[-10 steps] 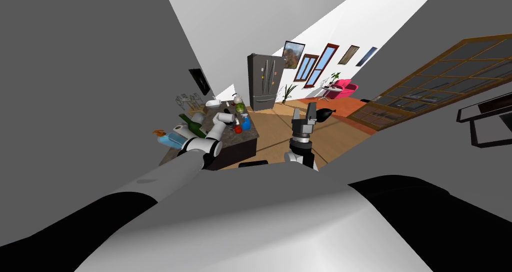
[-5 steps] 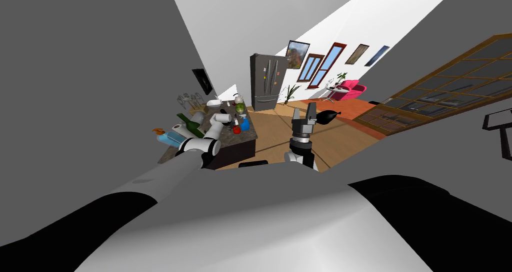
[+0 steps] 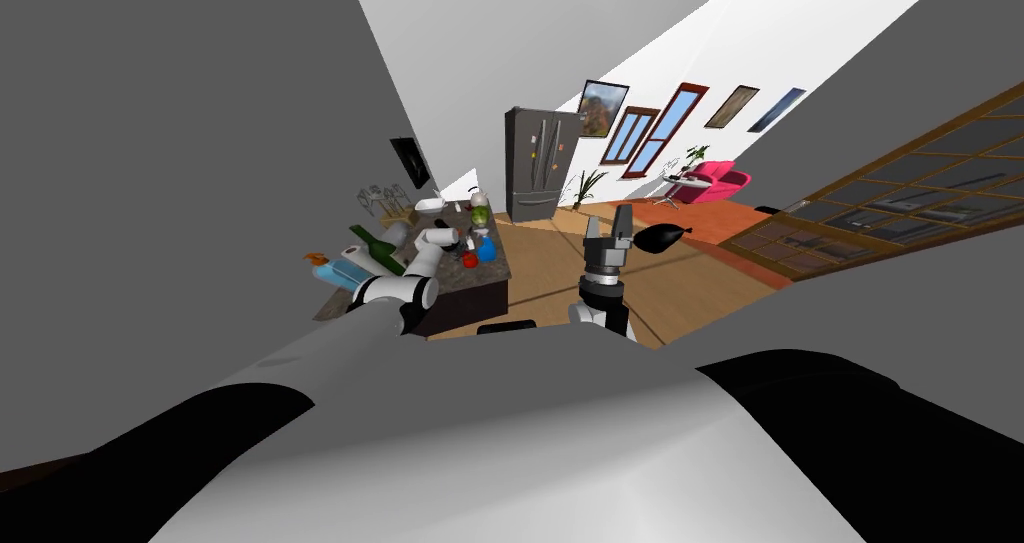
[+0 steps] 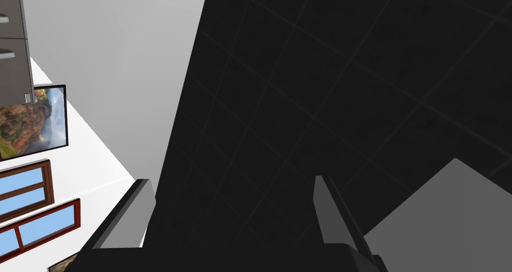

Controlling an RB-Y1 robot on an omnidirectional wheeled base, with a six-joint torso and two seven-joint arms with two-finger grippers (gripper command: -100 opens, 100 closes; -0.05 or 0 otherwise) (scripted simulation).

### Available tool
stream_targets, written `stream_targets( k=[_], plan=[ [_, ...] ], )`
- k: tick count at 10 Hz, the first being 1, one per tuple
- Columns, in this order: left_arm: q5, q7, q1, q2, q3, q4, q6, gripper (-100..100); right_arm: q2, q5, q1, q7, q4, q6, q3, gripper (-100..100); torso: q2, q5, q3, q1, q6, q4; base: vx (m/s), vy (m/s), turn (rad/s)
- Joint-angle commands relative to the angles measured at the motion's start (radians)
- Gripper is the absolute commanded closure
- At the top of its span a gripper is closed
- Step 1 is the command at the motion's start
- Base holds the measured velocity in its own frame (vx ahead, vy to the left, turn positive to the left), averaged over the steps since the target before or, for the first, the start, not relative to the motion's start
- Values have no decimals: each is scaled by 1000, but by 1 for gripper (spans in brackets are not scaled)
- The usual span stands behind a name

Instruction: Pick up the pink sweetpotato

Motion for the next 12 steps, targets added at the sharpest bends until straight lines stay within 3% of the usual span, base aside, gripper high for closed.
stream_targets(
  k=[1,2,3,5,6,10,11,12],
  plan=[
    [8,-50,-1,9,31,22,-17,-100,0,0,0,0,0,0,0,0,0,0,0,0,0,0,11,-107,108],
    [8,-59,-1,9,31,22,-17,-100,0,0,0,0,0,0,0,0,1,0,0,-1,0,0,13,-92,68],
    [15,-98,-1,17,57,40,-32,-100,0,0,0,0,0,0,0,0,1,0,1,-1,0,0,20,-105,106],
    [15,-96,-3,17,54,38,-28,-100,0,0,0,0,0,0,0,0,0,0,0,0,0,0,12,-53,29],
    [15,-100,-3,17,54,39,-30,100,0,0,0,0,0,0,0,0,1,1,1,3,0,0,1,-6,3],
    [15,-100,-3,17,54,39,-29,100,0,0,0,0,0,0,0,0,1,1,1,5,0,0,0,0,0],
    [15,-100,-3,17,54,39,-29,0,0,0,0,0,0,0,0,0,1,1,1,5,0,0,0,0,0],
    [8,-59,-1,9,31,22,-17,100,0,0,0,0,0,0,0,0,1,1,1,5,0,0,-20,86,-120]
  ],
)
